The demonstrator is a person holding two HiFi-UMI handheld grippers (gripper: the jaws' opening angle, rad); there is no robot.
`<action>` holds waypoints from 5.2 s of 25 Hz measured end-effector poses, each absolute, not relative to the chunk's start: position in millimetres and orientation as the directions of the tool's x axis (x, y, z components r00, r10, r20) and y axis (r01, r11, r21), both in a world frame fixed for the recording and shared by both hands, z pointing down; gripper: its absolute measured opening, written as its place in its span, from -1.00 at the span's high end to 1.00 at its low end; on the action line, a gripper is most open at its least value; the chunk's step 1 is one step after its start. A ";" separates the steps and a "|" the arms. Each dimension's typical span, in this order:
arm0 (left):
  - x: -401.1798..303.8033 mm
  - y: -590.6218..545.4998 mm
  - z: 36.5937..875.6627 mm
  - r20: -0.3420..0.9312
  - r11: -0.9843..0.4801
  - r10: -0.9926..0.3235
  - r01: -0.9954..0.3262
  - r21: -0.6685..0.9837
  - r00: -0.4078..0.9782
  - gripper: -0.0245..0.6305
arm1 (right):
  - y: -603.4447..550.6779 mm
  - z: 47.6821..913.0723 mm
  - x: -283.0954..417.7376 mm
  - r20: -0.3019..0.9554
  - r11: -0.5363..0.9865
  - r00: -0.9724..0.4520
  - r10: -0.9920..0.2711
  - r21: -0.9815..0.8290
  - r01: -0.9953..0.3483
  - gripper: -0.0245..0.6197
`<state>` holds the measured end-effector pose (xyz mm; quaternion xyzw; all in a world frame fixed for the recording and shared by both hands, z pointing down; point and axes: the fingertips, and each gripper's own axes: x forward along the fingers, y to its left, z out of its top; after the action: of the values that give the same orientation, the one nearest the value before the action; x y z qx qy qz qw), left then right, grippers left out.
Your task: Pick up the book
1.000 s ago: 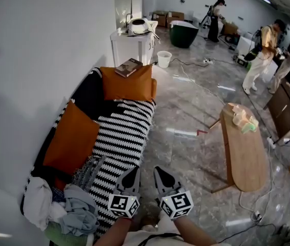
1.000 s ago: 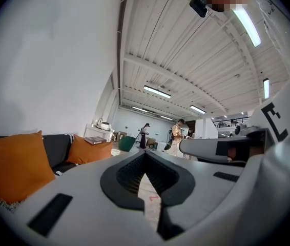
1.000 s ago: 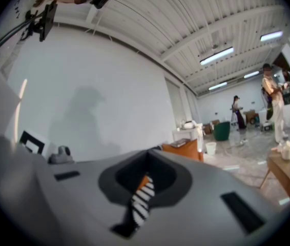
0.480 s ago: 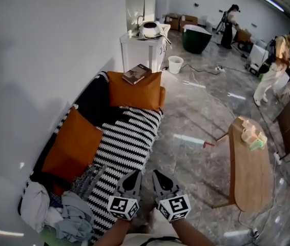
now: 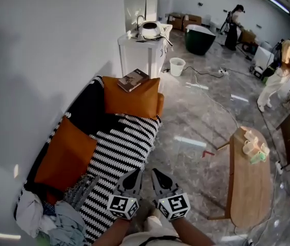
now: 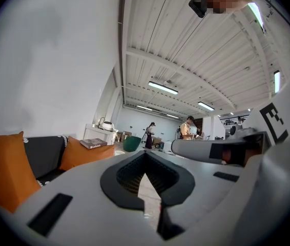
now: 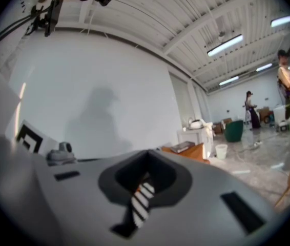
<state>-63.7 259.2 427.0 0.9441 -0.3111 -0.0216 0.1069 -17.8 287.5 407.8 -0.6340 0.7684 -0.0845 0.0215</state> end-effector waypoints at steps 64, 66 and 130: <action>78.7 -115.5 470.8 0.063 -0.714 -0.631 -0.610 0.345 0.774 0.85 | -93.4 454.0 113.0 0.170 0.265 -0.291 -0.941 -0.160 -0.951 0.89; 78.3 -126.0 472.4 0.057 -0.707 -0.638 -0.613 0.352 0.768 0.85 | -106.5 458.9 111.9 0.176 0.282 -0.308 -0.935 -0.160 -0.946 0.89; 76.9 -333.7 663.7 -0.129 -0.192 -0.782 -0.039 0.981 0.610 0.06 | -317.0 618.3 129.7 0.394 0.472 -0.546 -0.739 -0.274 -0.838 0.89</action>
<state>76.9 -333.7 663.7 0.6982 -0.2938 -0.3294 0.5636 129.7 -317.0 618.3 -0.4635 0.8507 -0.2217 -0.1109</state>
